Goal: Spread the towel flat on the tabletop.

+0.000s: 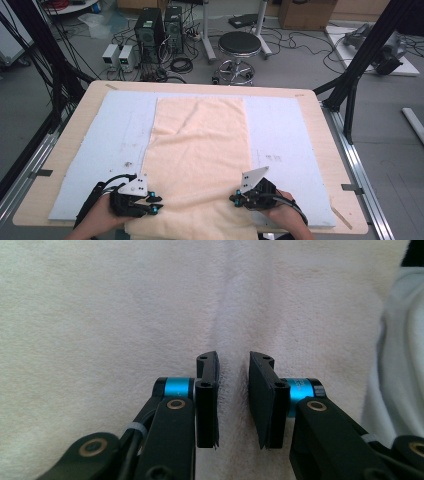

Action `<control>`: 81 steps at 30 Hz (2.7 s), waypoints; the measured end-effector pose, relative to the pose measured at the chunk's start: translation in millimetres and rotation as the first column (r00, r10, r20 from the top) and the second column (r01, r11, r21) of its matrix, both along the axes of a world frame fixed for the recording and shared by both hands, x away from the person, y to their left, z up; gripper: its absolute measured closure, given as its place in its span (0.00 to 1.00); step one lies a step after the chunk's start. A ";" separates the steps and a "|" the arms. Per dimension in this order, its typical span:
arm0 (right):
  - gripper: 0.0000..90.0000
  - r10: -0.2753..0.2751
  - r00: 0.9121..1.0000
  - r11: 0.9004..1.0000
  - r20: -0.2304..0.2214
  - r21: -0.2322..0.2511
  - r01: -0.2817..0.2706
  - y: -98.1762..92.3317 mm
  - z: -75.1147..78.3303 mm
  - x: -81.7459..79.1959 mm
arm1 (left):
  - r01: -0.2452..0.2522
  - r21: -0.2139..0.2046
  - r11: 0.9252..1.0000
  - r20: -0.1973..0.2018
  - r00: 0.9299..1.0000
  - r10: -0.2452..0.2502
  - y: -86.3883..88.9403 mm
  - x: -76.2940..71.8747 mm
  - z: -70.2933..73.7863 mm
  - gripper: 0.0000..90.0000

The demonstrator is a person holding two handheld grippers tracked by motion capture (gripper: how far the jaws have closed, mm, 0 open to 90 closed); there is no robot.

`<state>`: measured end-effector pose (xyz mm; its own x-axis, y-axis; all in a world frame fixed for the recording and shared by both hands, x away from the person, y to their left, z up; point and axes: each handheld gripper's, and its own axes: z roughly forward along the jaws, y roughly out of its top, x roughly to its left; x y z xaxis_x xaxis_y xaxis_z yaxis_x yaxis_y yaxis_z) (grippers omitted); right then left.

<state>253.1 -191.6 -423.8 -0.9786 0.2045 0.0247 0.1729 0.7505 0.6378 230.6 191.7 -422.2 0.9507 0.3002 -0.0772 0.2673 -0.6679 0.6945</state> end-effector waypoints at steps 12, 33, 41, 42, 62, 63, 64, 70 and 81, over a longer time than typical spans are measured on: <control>0.80 0.004 1.000 1.000 0.003 0.026 -0.004 -6.6 -8.8 -16.5 | -0.055 0.006 0.998 0.003 0.999 0.055 13.0 3.0 -4.7 0.63; 0.75 -0.031 0.999 0.994 0.026 0.102 0.028 -22.2 20.1 -14.9 | -0.094 -0.041 0.995 0.056 0.994 0.096 18.9 0.9 8.1 0.55; 0.66 -0.149 0.986 0.985 0.079 0.104 0.141 -16.0 14.0 30.3 | -0.177 -0.010 0.984 0.034 0.984 0.177 14.4 39.7 -1.5 0.66; 0.65 -0.172 0.982 0.981 0.080 0.102 0.163 -16.6 13.1 35.4 | -0.168 0.005 0.986 0.030 0.985 0.168 14.7 41.4 -3.0 0.69; 0.63 -0.190 0.982 0.981 0.003 0.045 0.190 -18.7 -10.5 34.0 | -0.167 -0.005 0.986 0.001 0.986 0.167 19.7 26.1 -9.7 0.83; 0.63 -0.185 0.983 0.982 0.003 0.045 0.185 -18.8 -10.3 33.6 | -0.171 -0.013 0.985 -0.005 0.985 0.171 19.8 25.6 -9.7 0.81; 0.64 -0.179 0.984 0.983 0.002 0.041 0.179 -19.2 -10.1 32.9 | -0.170 -0.014 0.985 -0.006 0.985 0.170 20.6 25.8 -8.5 0.77; 0.55 -0.215 0.977 0.973 0.009 0.092 0.213 -23.8 -2.9 35.4 | -0.221 -0.069 0.973 0.024 0.974 0.223 27.8 34.1 -1.7 0.61; 0.44 -0.303 0.952 0.939 0.045 0.184 0.291 -30.0 20.0 61.9 | -0.284 -0.195 0.939 0.057 0.952 0.300 26.8 64.8 15.5 0.47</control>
<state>315.0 -221.7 -403.8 -0.8744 0.4849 0.0182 0.3203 0.5487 0.7722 295.4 218.5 -406.7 0.8285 0.5541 -0.0803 0.3669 -0.4289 0.8255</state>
